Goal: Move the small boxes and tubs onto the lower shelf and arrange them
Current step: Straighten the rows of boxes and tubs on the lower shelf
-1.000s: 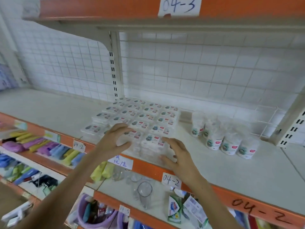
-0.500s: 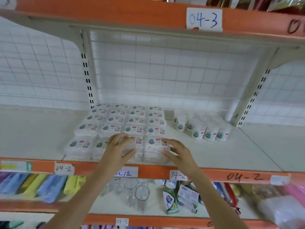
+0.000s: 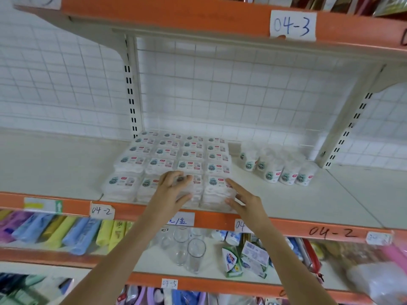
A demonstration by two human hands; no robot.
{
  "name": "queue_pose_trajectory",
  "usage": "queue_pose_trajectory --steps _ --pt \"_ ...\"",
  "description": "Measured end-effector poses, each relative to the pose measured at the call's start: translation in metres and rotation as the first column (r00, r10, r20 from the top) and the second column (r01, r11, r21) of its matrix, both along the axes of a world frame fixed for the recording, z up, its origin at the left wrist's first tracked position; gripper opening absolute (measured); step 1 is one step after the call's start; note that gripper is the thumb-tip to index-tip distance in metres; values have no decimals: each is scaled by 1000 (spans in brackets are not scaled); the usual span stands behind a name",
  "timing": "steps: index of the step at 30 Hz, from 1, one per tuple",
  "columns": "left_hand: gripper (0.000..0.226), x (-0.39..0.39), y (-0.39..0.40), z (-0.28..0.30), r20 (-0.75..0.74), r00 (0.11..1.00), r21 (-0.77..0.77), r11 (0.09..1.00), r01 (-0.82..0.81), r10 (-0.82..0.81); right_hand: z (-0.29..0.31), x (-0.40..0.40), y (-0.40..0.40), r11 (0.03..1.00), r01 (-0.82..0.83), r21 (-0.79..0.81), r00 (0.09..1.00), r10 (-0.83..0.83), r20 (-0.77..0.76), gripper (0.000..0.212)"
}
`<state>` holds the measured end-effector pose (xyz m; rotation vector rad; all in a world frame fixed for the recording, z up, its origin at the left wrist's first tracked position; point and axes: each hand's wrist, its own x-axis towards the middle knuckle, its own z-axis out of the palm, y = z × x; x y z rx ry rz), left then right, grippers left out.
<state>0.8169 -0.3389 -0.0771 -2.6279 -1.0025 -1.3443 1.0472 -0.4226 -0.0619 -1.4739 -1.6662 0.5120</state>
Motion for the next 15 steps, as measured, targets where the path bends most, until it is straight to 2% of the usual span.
queue_pose_trajectory --steps 5,9,15 --pt "52 -5 2 2 -53 999 -27 1000 0 -2 -2 -3 -1 999 36 26 996 -38 83 54" --pt "54 -8 -4 10 -129 992 -41 999 -19 14 -3 -11 -2 998 64 -22 997 -63 43 65" --pt "55 -8 -10 17 -192 978 -22 996 -83 77 -3 -18 -3 992 123 20 989 -125 85 65"
